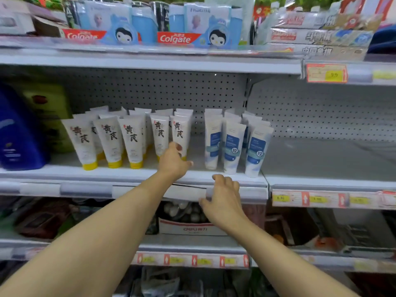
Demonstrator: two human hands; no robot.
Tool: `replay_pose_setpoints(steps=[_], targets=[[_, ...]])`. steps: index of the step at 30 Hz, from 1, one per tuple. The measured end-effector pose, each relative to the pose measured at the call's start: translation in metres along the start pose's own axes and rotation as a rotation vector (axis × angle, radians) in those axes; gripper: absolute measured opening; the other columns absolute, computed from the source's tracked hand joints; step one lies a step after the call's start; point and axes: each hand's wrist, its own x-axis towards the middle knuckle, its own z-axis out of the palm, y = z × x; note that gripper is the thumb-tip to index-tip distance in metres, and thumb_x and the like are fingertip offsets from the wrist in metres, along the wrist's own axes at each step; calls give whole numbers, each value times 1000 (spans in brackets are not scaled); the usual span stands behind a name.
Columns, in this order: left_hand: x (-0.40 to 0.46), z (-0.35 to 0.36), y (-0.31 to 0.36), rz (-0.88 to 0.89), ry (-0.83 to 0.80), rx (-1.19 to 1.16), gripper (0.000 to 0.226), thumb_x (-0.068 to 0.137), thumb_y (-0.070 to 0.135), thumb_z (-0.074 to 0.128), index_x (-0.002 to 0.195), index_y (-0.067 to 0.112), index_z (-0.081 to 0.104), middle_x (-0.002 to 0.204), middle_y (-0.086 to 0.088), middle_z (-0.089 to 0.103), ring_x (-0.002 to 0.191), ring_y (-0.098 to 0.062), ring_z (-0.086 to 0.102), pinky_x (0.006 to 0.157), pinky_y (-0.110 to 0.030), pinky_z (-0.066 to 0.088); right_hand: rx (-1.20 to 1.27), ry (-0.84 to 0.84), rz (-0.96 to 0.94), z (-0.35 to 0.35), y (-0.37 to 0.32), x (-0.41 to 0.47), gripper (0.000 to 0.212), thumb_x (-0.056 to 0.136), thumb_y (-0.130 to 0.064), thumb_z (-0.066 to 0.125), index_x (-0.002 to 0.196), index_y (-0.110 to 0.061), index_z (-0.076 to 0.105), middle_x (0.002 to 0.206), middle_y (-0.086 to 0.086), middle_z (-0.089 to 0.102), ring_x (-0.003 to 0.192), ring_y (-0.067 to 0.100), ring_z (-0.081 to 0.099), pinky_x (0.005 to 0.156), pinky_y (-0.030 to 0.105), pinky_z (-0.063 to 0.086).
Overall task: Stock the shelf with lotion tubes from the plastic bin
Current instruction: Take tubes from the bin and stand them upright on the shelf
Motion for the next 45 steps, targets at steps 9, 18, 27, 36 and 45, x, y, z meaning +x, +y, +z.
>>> replay_pose_setpoints(steps=[9,18,27,36,45], targets=[[-50,-116,-81,-80,38,168,40,84,21,66,117,9,48,113,-9,56,99,-25,53,76,-31,41,-73,-284,-81,59,-69,-37,64,83,-34,62,135,-13,31,137,11,35,128,31,27,104,38,34],[-132,-213,-218,-363,-16,342,37,81,24,66,111,11,48,114,-9,57,104,-29,55,81,-32,43,-145,-524,-220,153,-155,-91,67,85,-36,61,138,-13,28,140,10,30,129,31,26,103,36,33],[-230,-279,-349,-642,-117,388,21,84,19,64,99,13,51,110,-13,53,100,-24,53,88,-33,45,-190,-757,-361,255,-228,-148,76,83,-31,63,145,-13,21,146,8,25,134,30,24,109,37,31],[-306,-294,-447,-941,-44,232,47,81,19,66,124,10,48,125,-13,55,113,-30,53,93,-33,46,-278,-943,-449,344,-253,-168,75,80,-30,67,141,-11,27,142,15,31,131,34,33,107,36,32],[-317,-261,-514,-1077,94,77,43,80,18,68,119,10,50,120,-13,58,109,-33,57,91,-39,49,-399,-1150,-606,454,-250,-148,71,84,-21,66,142,-9,27,143,16,35,131,32,38,106,36,36]])
